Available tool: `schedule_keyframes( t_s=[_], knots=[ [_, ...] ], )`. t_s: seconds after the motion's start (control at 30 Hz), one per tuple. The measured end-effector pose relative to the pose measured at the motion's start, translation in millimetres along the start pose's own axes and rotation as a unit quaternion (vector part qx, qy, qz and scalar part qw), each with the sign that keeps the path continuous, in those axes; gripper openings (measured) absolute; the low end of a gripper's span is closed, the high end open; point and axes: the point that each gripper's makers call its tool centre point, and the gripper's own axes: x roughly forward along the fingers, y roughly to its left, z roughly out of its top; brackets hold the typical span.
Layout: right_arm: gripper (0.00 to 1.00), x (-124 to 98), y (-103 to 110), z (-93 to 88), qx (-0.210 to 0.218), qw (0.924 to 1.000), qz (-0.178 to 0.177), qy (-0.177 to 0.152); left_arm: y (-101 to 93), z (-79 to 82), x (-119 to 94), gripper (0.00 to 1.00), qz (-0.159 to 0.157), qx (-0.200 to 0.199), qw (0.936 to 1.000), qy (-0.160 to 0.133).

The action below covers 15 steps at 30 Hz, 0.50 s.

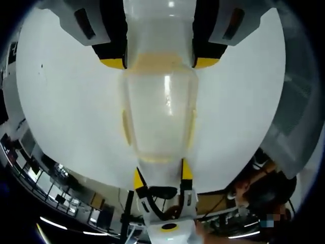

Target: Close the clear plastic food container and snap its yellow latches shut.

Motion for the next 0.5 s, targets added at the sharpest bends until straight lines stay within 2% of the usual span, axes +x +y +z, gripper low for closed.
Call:
schedule_keyframes(
  t_s=[0.07, 0.1, 0.13, 0.5],
  knots=[
    [0.49, 1.6, -0.3, -1.1, 0.003, 1.0, 0.002, 0.003, -1.8, 0.3, 2.7, 0.63, -0.009, -0.001, 1.0, -0.004],
    [0.49, 2.9, 0.0, -3.5, 0.001, 0.9999, 0.004, 0.01, -1.2, -2.7, 3.8, 0.63, -0.01, 0.017, 0.9998, 0.005],
    [0.48, 3.7, -0.1, -4.2, 0.0, 0.9999, 0.004, 0.012, -2.1, 1.9, 4.6, 0.62, -0.01, 0.005, 0.9999, -0.006],
    [0.48, 8.7, -1.5, -8.0, 0.012, 0.9994, 0.019, 0.025, -3.0, 2.5, 7.4, 0.6, -0.04, 0.01, 0.9991, -0.006]
  ],
)
